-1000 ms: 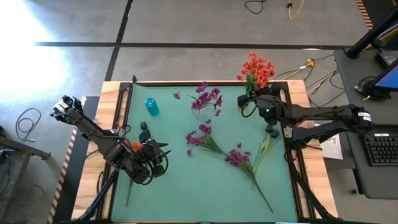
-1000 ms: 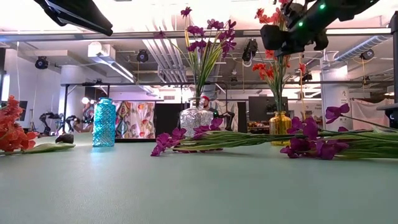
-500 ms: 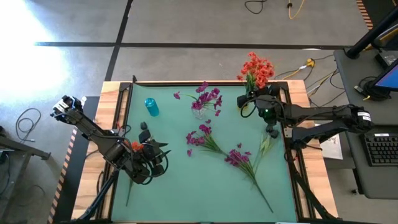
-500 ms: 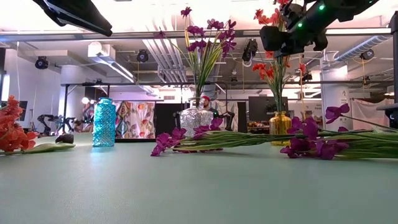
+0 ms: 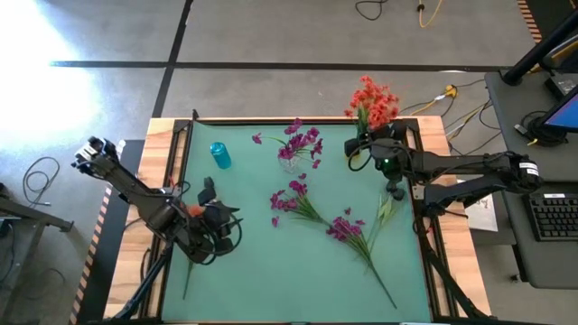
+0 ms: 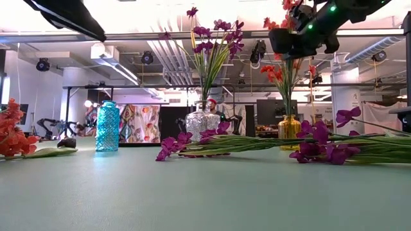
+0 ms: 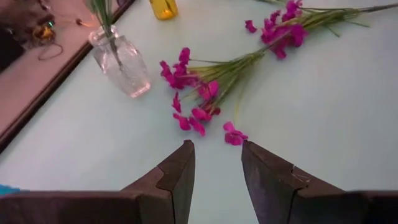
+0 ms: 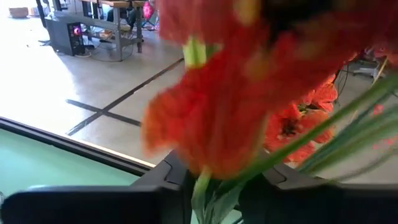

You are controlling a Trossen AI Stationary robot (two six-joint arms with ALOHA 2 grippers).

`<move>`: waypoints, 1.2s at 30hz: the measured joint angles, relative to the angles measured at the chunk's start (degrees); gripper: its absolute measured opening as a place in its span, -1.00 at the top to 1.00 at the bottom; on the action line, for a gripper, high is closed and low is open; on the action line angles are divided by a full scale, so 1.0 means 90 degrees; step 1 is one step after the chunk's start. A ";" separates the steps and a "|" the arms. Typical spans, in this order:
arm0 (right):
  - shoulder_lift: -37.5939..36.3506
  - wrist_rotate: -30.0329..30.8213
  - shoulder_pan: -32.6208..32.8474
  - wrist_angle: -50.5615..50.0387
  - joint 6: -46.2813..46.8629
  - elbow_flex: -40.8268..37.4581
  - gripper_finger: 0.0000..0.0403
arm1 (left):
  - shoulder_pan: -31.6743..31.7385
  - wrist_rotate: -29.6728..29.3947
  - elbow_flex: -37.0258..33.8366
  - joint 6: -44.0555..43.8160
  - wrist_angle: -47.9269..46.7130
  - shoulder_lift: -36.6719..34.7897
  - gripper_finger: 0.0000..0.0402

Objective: Sort flowers into vase by color
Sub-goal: Put the right orange flowers into the yellow flower vase

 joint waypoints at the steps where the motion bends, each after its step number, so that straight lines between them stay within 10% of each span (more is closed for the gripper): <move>1: 0.0000 -0.0002 0.0000 -0.0063 0.0051 0.0000 0.54 | -0.0002 0.0006 0.0000 -0.0064 -0.0085 -0.0090 0.41; 14: -0.0002 -0.0193 0.0019 -0.0565 0.0509 0.0000 0.20 | 0.0000 -0.0231 0.0002 -0.0329 -0.0246 -0.1192 0.41; 36: -0.0857 -0.1251 0.0303 -0.1568 0.1434 0.0000 0.03 | 0.0000 0.0484 -0.0010 -0.1103 -0.0294 -0.0721 0.41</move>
